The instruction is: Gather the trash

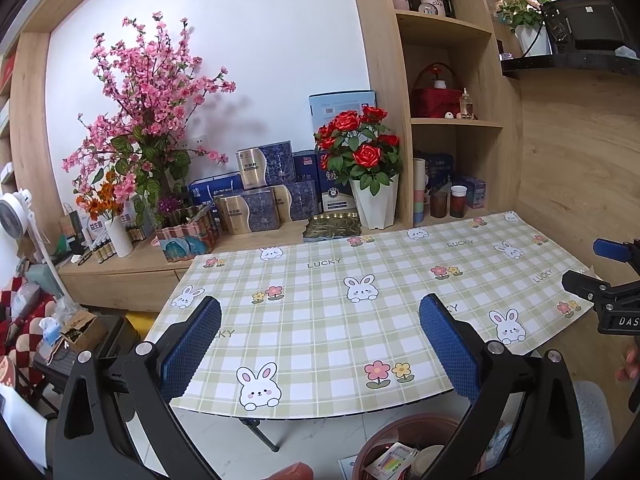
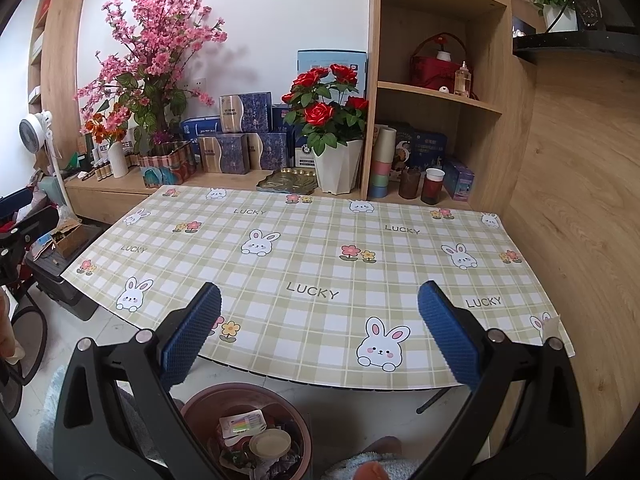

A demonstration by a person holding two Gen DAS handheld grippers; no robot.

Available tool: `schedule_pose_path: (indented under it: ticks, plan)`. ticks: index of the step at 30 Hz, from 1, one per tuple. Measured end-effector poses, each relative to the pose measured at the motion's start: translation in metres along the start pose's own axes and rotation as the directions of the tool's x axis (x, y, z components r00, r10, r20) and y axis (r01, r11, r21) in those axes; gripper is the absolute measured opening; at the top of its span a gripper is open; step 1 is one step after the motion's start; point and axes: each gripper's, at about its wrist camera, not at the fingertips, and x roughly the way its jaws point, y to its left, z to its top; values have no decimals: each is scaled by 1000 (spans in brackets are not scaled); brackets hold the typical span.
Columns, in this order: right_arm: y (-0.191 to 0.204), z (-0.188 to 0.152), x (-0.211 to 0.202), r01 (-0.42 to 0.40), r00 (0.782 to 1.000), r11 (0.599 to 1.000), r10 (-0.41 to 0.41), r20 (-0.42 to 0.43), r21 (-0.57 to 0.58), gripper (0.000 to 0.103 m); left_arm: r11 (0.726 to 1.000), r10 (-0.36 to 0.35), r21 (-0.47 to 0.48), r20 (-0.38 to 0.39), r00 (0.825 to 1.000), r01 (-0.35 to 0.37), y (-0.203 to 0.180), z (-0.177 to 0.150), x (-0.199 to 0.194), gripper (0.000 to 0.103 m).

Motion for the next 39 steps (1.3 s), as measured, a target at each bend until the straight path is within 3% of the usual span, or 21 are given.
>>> schedule_pose_path:
  ticks: [12, 21, 39]
  plan:
    - [0, 1, 0, 0, 1000, 1000, 0, 1, 1, 97, 1000, 12, -15, 38, 999, -11, 9, -4, -8, 97]
    - [2, -1, 0, -4, 1000, 1000, 4, 0, -1, 97, 1000, 11, 8, 4, 1000, -11, 4, -2, -4, 97]
    - [-1, -4, 2, -28, 1000, 1000, 28, -8, 12, 97, 999, 32, 36, 14, 999, -32, -2, -2, -6, 97]
